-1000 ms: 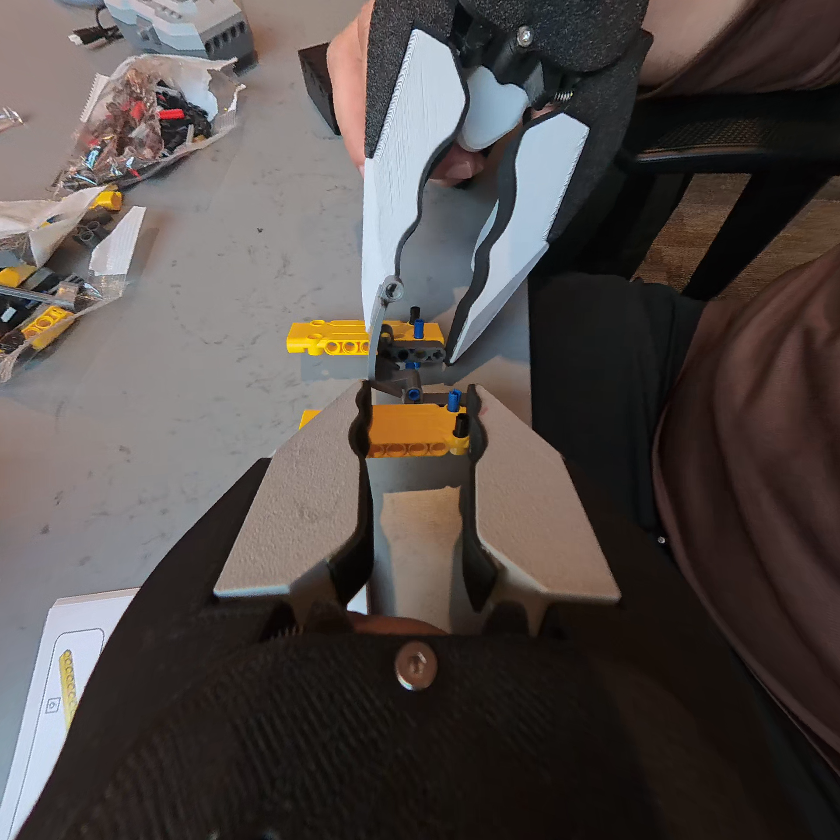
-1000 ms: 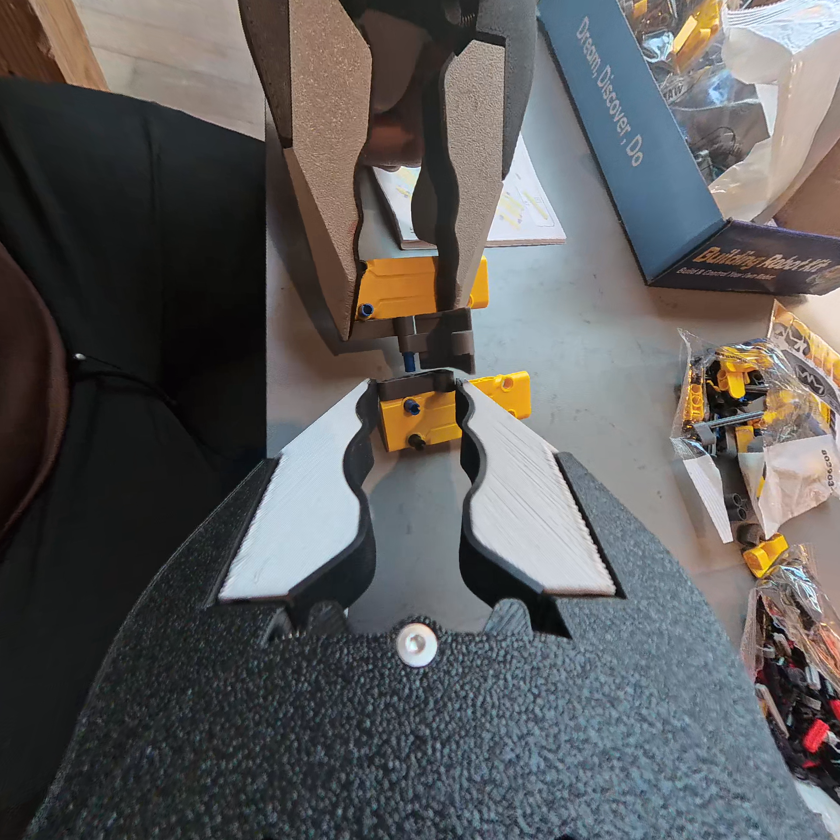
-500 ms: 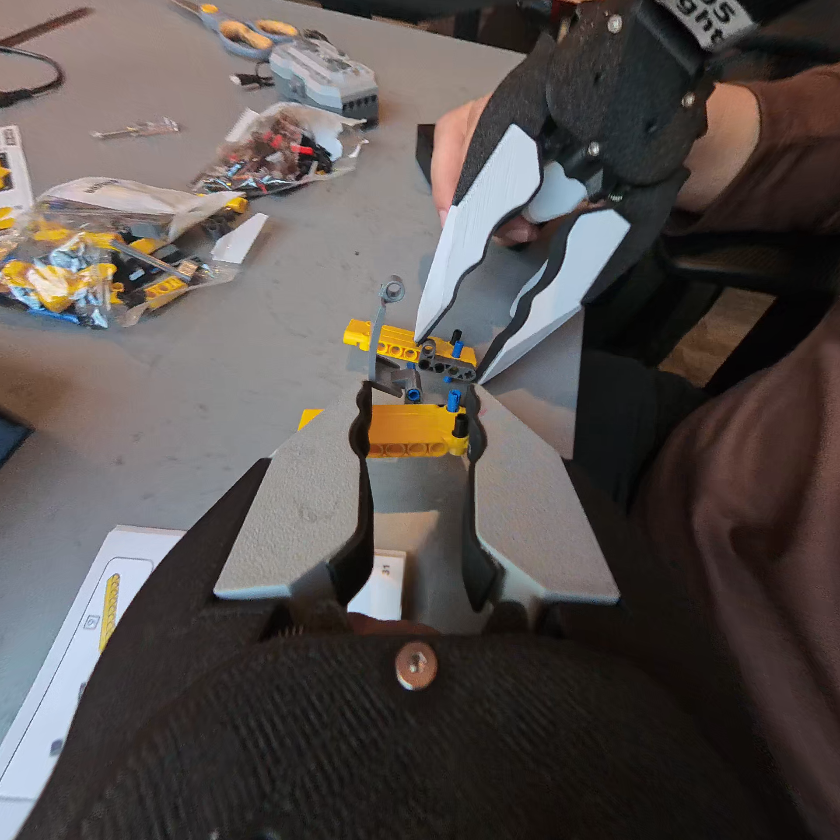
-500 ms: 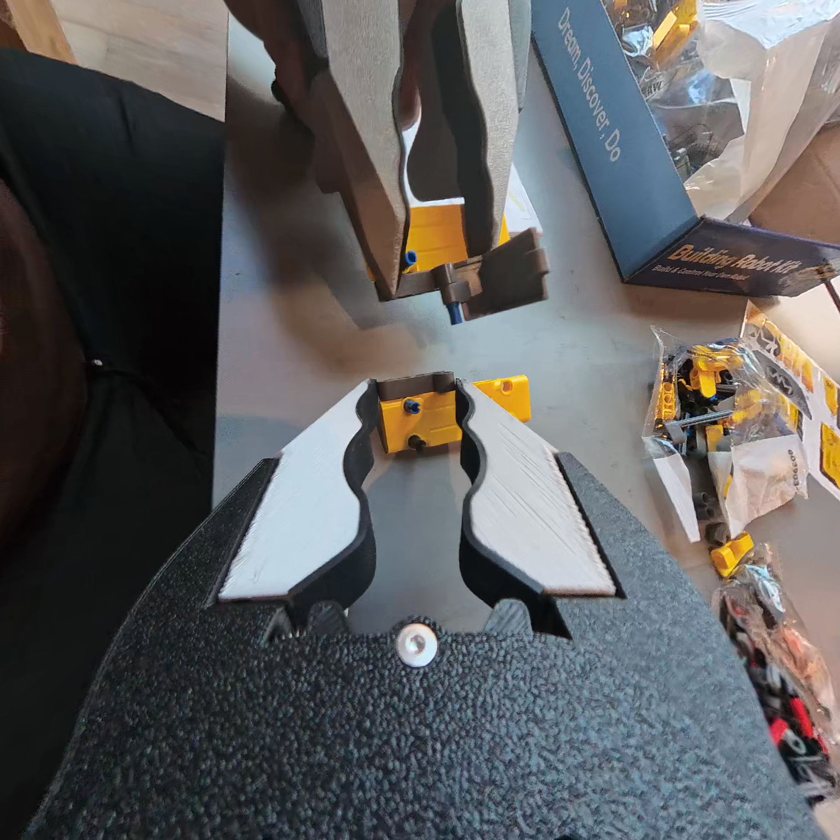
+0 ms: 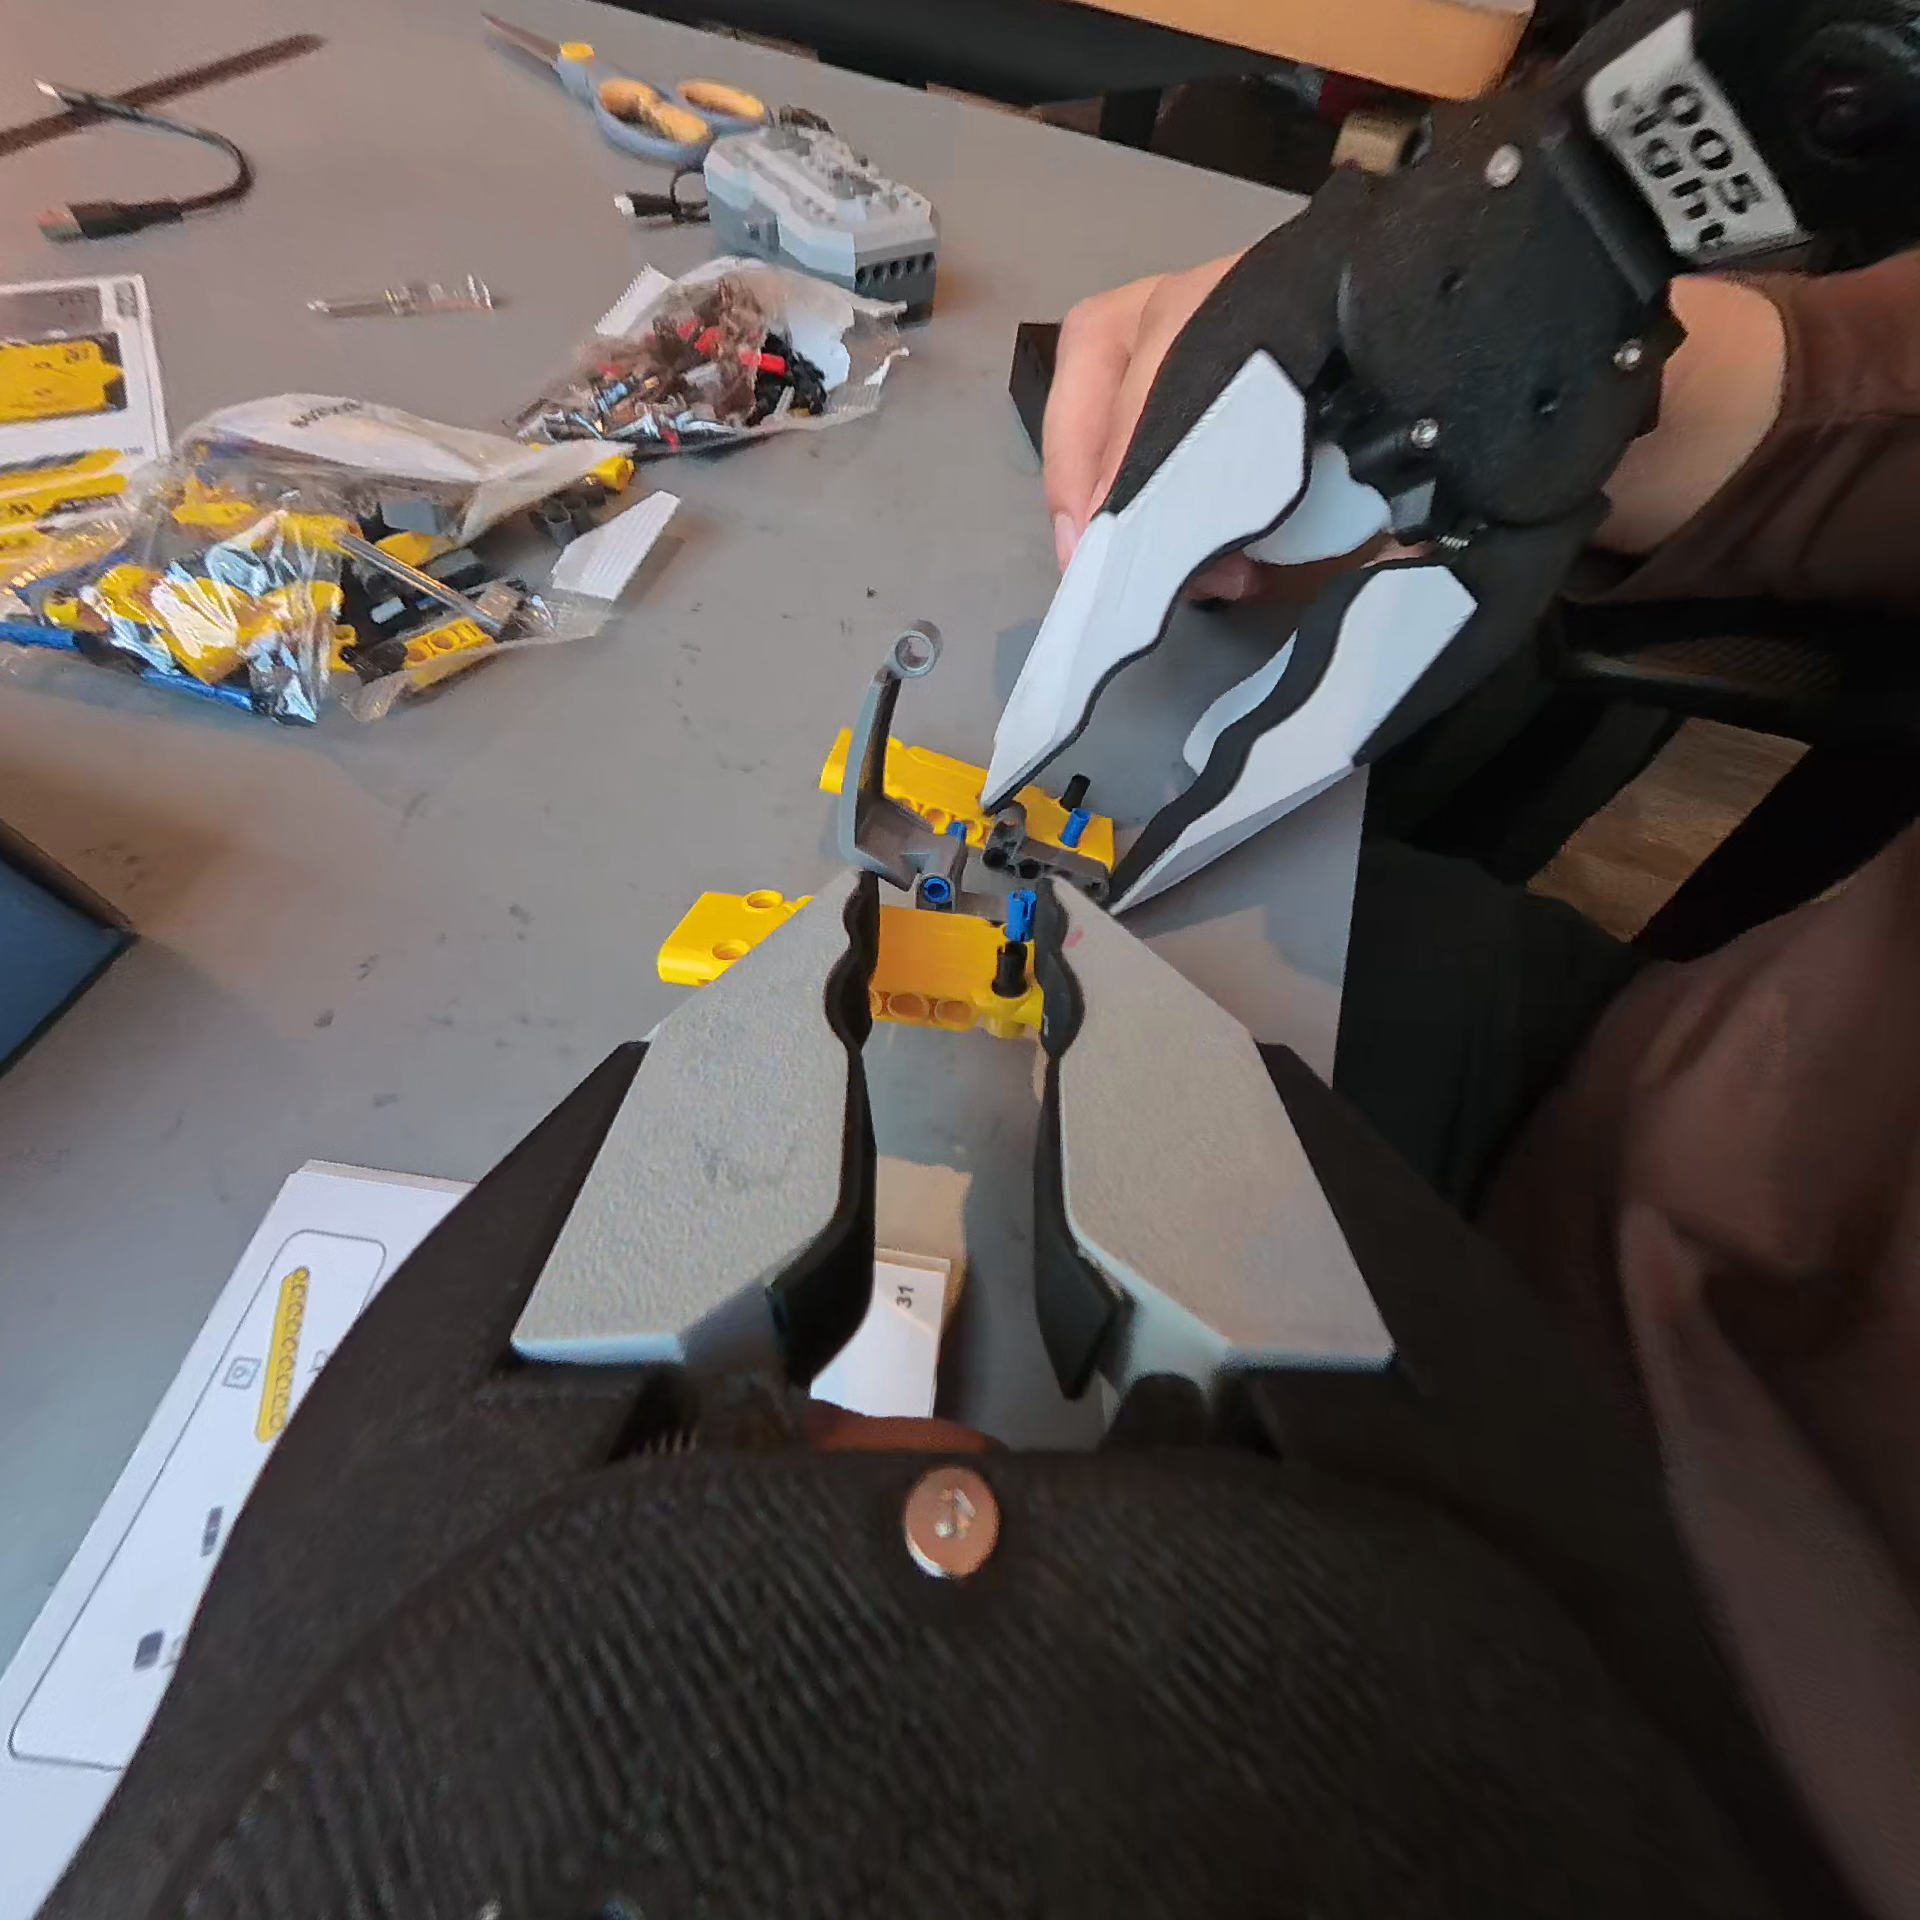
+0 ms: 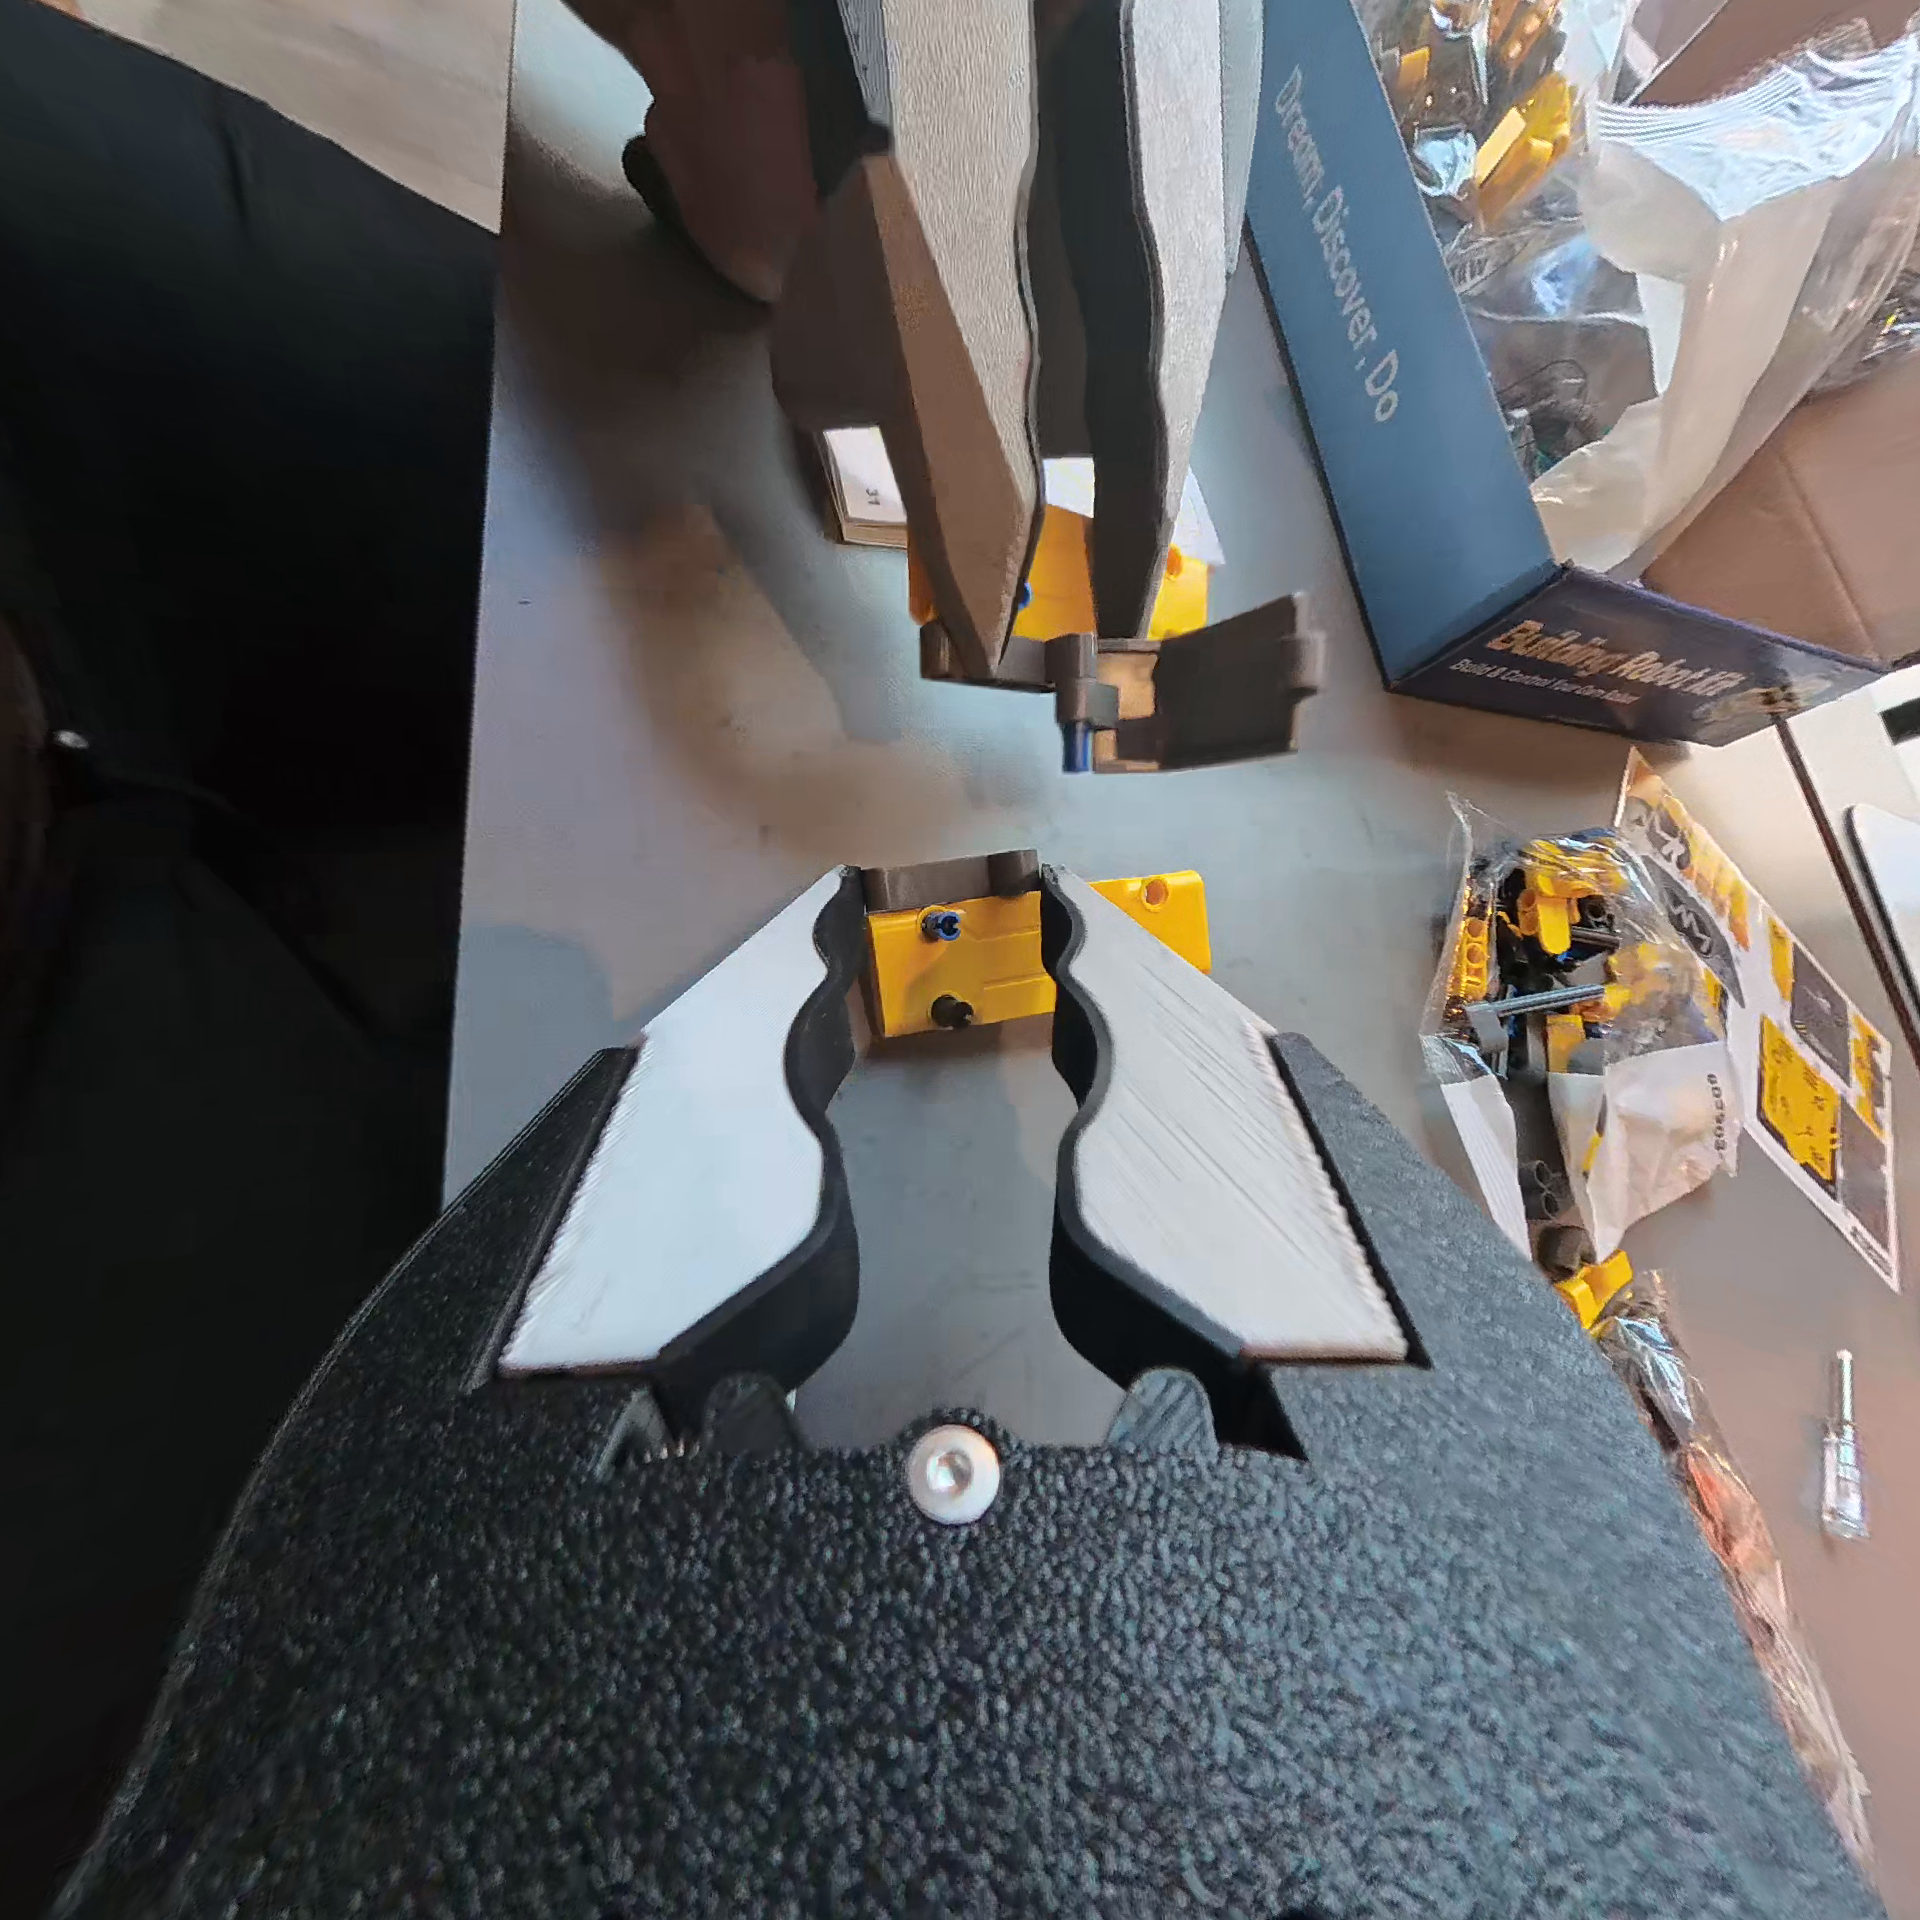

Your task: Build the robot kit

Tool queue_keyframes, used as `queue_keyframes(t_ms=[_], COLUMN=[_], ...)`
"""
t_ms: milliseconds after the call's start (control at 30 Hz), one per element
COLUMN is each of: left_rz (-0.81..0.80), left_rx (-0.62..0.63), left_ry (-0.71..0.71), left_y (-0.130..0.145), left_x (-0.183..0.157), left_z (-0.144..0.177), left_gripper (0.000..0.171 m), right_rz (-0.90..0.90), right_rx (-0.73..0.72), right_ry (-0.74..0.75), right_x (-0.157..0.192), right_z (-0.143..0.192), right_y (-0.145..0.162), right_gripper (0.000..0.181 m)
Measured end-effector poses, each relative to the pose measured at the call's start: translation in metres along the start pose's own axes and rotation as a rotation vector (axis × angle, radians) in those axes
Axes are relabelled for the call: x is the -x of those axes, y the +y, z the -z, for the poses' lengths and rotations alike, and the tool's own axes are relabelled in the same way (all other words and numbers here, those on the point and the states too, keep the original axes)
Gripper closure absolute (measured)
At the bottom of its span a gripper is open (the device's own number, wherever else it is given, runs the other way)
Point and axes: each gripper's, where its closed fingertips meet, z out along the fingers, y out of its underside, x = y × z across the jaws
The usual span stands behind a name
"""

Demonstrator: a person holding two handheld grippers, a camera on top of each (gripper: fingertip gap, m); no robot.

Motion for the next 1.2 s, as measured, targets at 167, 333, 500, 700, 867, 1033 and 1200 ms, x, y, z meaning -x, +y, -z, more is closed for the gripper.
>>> queue_keyframes(t_ms=[167,333,500,700,867,1033,1200], left_rz=[-0.041,-0.04,-0.077,-0.09,-0.107,-0.062,-0.077], left_rx=[0.082,0.131,0.159,0.208,0.227,0.215,0.233], left_ry=[0.013,0.016,-0.014,-0.047,-0.033,-0.02,-0.02], left_y=[0.01,0.018,0.024,0.033,0.038,0.037,0.039], left_x=[-0.006,-0.009,-0.013,-0.013,-0.016,-0.014,-0.015], left_z=[-0.008,-0.009,-0.008,-0.007,-0.003,-0.002,-0.003], left_gripper=[0.145,0.145,0.144,0.14,0.134,0.131,0.131], right_rz=[0.021,0.012,-0.025,-0.024,-0.016,-0.026,-0.062], right_rx=[0.012,0.027,0.024,0.039,0.043,0.032,0.028], right_ry=[0.034,0.063,0.043,0.053,0.043,0.009,-0.032], right_x=[0.003,-0.001,0.001,0.004,0.006,0.009,0.01], right_z=[0.003,0.003,0.003,0.003,0.002,0.003,0.002], right_y=[0.002,0.004,0.003,0.004,0.004,0.003,0.003], right_gripper=[0.148,0.148,0.148,0.147,0.147,0.147,0.147])
